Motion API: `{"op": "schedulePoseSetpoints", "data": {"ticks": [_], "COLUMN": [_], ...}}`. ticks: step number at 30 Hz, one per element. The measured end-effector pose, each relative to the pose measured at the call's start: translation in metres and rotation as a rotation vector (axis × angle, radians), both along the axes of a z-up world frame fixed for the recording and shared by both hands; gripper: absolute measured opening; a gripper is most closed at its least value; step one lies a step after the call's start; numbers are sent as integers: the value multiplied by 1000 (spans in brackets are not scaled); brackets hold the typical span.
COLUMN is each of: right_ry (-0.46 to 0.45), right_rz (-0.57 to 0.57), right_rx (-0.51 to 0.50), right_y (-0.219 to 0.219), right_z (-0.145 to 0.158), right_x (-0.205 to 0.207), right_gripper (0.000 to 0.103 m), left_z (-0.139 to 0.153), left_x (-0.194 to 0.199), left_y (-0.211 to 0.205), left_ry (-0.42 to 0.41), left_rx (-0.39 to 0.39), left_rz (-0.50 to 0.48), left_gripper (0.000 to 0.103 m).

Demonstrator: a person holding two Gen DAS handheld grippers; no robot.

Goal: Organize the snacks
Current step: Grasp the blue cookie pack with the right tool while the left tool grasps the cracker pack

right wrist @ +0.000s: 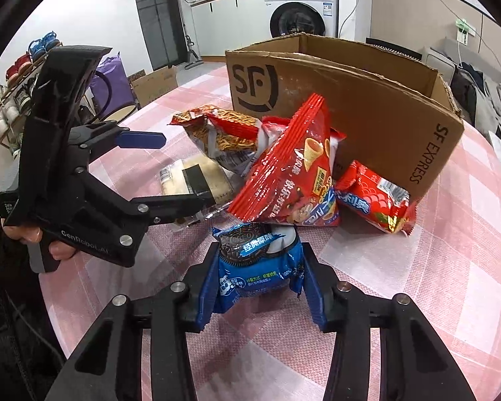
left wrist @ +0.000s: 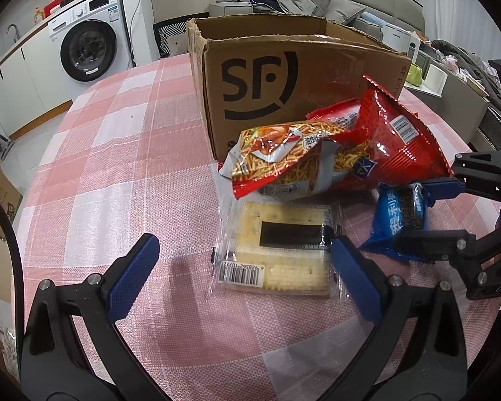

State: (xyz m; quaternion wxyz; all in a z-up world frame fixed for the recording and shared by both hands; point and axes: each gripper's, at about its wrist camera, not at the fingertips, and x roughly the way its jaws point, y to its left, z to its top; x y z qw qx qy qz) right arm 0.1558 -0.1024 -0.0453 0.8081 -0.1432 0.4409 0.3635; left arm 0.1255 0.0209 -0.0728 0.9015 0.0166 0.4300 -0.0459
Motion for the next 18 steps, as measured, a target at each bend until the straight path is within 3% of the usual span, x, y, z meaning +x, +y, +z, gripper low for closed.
{"op": "schedulePoseSetpoints", "data": {"ticks": [15, 18], "right_ry": [-1, -2], "right_rz": [-59, -65], "right_rx": [-4, -3], "right_y": [-18, -20], "right_z": [5, 6], "right_x": [13, 12], "right_gripper": [46, 46], "left_z": [-9, -10], "left_x": [5, 5], "left_y": [-5, -5], "left_ry": [49, 54], "left_rx": [-30, -47], "left_rz": [-34, -49], "left_gripper": [102, 95]}}
